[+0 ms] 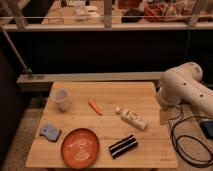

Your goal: Stand the bottle upright

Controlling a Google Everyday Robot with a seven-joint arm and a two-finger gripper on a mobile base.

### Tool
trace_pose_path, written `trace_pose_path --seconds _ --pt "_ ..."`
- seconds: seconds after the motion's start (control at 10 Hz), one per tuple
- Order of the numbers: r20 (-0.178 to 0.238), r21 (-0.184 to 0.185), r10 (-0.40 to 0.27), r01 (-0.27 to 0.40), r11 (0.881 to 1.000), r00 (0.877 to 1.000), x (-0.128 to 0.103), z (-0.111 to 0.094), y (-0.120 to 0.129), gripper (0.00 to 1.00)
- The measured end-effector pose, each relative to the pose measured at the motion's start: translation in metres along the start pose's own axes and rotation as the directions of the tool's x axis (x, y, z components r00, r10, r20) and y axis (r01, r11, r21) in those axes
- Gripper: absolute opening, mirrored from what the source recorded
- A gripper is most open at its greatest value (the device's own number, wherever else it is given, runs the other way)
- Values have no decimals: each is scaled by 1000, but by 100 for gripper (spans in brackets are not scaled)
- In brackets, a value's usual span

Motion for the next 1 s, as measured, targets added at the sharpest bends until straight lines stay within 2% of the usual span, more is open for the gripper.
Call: trace_pose_path --seconds 0.3,0.7,1.0 --pt "1 1 0 0 1000 1000 0 0 0 80" --pt "46 19 -11 10 1000 999 -30 2 -8 80" --pt "64 37 -11 9 999 998 -34 6 -14 80"
